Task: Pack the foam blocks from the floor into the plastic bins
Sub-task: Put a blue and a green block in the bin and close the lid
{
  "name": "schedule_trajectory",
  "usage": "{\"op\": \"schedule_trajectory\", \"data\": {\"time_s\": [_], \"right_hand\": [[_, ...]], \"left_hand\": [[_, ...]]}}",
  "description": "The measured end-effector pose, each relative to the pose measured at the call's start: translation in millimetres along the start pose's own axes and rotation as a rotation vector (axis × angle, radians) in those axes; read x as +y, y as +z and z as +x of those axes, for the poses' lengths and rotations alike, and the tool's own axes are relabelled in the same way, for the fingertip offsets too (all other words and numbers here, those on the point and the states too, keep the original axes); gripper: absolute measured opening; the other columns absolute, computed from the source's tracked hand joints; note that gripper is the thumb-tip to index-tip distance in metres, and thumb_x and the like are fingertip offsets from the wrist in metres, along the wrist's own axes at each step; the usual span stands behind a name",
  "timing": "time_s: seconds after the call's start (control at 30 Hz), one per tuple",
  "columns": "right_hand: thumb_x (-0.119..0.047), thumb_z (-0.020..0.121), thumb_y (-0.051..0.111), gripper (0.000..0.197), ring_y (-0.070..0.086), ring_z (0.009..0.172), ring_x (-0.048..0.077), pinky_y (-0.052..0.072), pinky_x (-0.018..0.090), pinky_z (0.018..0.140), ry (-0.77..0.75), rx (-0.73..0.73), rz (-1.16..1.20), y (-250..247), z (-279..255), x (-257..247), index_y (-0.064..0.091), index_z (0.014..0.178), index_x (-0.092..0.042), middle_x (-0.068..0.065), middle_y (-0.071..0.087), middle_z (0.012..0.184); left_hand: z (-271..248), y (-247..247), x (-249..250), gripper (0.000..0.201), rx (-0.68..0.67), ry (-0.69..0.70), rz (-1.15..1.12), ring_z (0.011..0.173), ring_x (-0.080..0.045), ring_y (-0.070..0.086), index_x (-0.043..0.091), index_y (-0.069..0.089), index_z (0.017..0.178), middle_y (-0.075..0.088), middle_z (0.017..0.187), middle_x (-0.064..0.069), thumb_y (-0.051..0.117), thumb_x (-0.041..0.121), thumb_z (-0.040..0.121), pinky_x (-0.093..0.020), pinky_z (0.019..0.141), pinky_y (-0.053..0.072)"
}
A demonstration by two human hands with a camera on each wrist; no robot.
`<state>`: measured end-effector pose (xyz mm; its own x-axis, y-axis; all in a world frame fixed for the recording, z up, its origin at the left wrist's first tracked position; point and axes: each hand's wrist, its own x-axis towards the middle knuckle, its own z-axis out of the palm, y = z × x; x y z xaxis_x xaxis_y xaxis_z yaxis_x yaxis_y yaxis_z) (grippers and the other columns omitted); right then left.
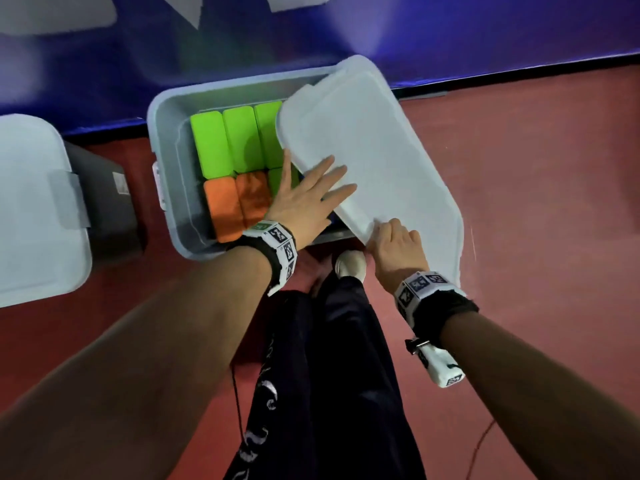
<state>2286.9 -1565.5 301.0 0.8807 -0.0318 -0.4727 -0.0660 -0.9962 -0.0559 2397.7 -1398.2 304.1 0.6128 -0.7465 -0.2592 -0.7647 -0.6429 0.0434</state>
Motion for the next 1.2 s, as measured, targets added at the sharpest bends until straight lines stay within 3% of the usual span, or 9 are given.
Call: {"op": "schedule_trajectory", "data": {"time_s": [0.1, 0.23, 0.37, 0.7, 0.9, 0.97, 1.03, 1.13, 1.2], "right_hand": [[-0.009, 0.070, 0.033, 0.033, 0.052, 0.056, 0.028, 0.039, 0.032, 0.055, -0.104, 0.196, -0.017, 0, -11, -13, 0.050, 0.095, 0.004, 0.015, 0.054, 0.073], [-0.005, 0.068, 0.027, 0.036, 0.051, 0.058, 0.027, 0.039, 0.032, 0.055, -0.184, 0.238, -0.038, 6, -20, -30, 0.056, 0.089, 0.002, 0.013, 0.054, 0.073], [-0.003, 0.071, 0.027, 0.035, 0.050, 0.060, 0.027, 0.037, 0.035, 0.057, -0.274, 0.280, -0.082, 10, -22, -45, 0.058, 0.086, -0.001, 0.013, 0.055, 0.075], [0.000, 0.077, 0.037, 0.019, 0.051, 0.065, 0.026, 0.036, 0.035, 0.062, -0.569, 0.410, -0.174, 17, 50, -95, 0.054, 0.084, -0.004, 0.013, 0.058, 0.079], [-0.013, 0.068, 0.040, 0.022, 0.054, 0.061, 0.025, 0.040, 0.029, 0.057, -0.496, 0.230, -0.067, 57, 73, -110, 0.046, 0.089, -0.011, 0.010, 0.061, 0.078], [-0.015, 0.062, 0.039, 0.030, 0.057, 0.060, 0.027, 0.044, 0.029, 0.056, -0.481, 0.167, -0.007, 65, 79, -104, 0.053, 0.088, -0.009, 0.011, 0.061, 0.076], [-0.012, 0.054, 0.046, 0.033, 0.058, 0.059, 0.029, 0.046, 0.031, 0.055, -0.481, 0.130, -0.005, 72, 86, -96, 0.056, 0.085, -0.006, 0.014, 0.059, 0.074], [-0.004, 0.062, 0.046, 0.030, 0.058, 0.064, 0.032, 0.046, 0.036, 0.058, -0.413, 0.087, -0.054, 72, 97, -75, 0.060, 0.088, -0.002, 0.016, 0.058, 0.079], [-0.002, 0.075, 0.053, 0.033, 0.056, 0.086, 0.035, 0.043, 0.042, 0.073, -0.322, -0.012, -0.048, 68, 104, -55, 0.057, 0.108, -0.001, 0.018, 0.056, 0.099]], "left_hand": [[-16, 3, -3, 0.041, 0.120, 0.002, 0.033, 0.115, -0.023, 0.057, 0.024, 0.066, 0.115, 0.063, 0.114, -0.002, 0.053, 0.012, 0.078, -0.075, 0.102, 0.016], [-35, -6, -10, 0.024, 0.107, 0.108, 0.148, 0.082, -0.021, 0.060, 0.023, 0.067, 0.082, 0.059, 0.083, 0.001, 0.076, 0.024, 0.060, -0.046, 0.093, 0.032], [-74, 2, -19, 0.037, 0.102, 0.121, 0.122, 0.076, -0.023, 0.056, 0.017, 0.063, 0.080, 0.056, 0.081, -0.002, 0.082, 0.038, 0.056, -0.038, 0.076, 0.031], [-130, 46, -55, 0.051, -0.012, -0.268, -0.030, 0.076, -0.026, 0.058, 0.010, 0.062, 0.083, 0.057, 0.080, -0.005, 0.085, 0.046, 0.055, -0.037, 0.078, 0.030], [-119, 94, -68, 0.043, -0.062, -0.267, 0.020, 0.074, -0.026, 0.058, 0.011, 0.060, 0.082, 0.056, 0.078, -0.005, 0.084, 0.034, 0.054, -0.039, 0.075, 0.031], [-116, 108, -67, 0.015, -0.035, -0.288, 0.050, 0.066, -0.024, 0.055, 0.013, 0.058, 0.074, 0.053, 0.070, -0.003, 0.071, 0.014, 0.066, -0.037, 0.070, 0.037], [-112, 124, -63, 0.013, -0.001, -0.312, 0.053, 0.060, -0.024, 0.051, 0.013, 0.056, 0.069, 0.051, 0.066, -0.003, 0.053, 0.000, 0.071, -0.034, 0.065, 0.041], [-100, 135, -60, 0.012, -0.075, -0.338, -0.038, 0.062, -0.027, 0.053, 0.011, 0.057, 0.075, 0.054, 0.072, -0.007, 0.062, 0.008, 0.065, -0.037, 0.066, 0.042], [-87, 134, -60, 0.034, -0.166, -0.364, -0.126, 0.073, -0.030, 0.058, 0.009, 0.060, 0.085, 0.059, 0.084, -0.010, 0.075, 0.021, 0.057, -0.039, 0.067, 0.045]]}}
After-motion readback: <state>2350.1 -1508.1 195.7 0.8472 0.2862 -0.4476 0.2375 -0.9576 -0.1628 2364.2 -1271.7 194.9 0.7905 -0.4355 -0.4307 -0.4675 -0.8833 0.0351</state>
